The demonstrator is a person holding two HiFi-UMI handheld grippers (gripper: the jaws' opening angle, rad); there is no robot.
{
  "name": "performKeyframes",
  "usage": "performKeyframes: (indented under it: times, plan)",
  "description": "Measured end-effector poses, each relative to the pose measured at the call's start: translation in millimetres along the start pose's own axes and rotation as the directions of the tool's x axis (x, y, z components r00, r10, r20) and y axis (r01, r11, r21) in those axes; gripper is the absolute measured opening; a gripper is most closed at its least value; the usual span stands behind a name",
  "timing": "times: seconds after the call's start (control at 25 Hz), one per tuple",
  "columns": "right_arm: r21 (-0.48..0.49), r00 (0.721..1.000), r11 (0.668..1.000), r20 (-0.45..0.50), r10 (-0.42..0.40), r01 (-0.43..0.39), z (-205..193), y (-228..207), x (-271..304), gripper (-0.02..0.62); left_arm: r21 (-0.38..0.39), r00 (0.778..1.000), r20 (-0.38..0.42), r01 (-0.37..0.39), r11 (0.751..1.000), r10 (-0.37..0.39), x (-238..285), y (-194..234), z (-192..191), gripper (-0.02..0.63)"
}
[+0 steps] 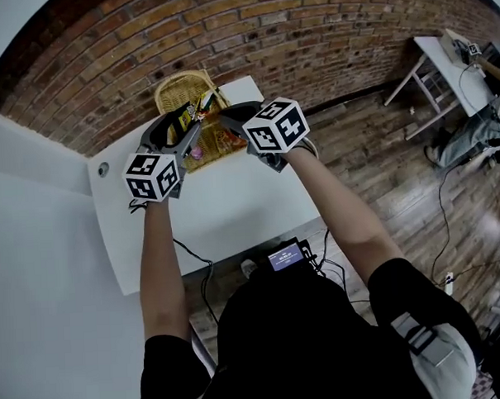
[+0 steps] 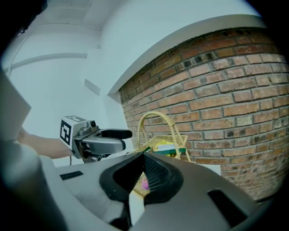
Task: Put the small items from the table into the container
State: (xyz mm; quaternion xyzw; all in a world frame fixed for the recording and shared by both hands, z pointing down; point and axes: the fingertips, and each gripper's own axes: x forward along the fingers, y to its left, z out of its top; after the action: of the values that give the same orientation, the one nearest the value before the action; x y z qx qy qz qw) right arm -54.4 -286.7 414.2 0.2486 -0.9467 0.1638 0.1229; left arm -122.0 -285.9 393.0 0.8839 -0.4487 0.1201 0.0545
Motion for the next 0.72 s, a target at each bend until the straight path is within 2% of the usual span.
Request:
performKeyframes:
  times: [0.12,0.44,0.72]
  plan:
    - [-0.005,1.000,1.000,-0.008,0.010,-0.010,-2.6,10.8,0.5,0.012,-0.008,0.999,0.036,-0.015,1.000,0.015,-15.8,-0.2,0.9,0.258]
    - [-0.003,0.999,0.999,-0.027,0.043,-0.043,-21.0,38.3,-2.0,0.012,-0.018,0.985,0.165,-0.055,0.998,0.057,-67.7,-0.2,-1.5,0.009]
    - [0.026,0.996,0.997,-0.036,0.079,-0.078,-49.5,59.5,-7.0,0.011,-0.025,0.983,0.181,-0.010,1.000,0.014,-100.0,-22.9,-27.3,0.008]
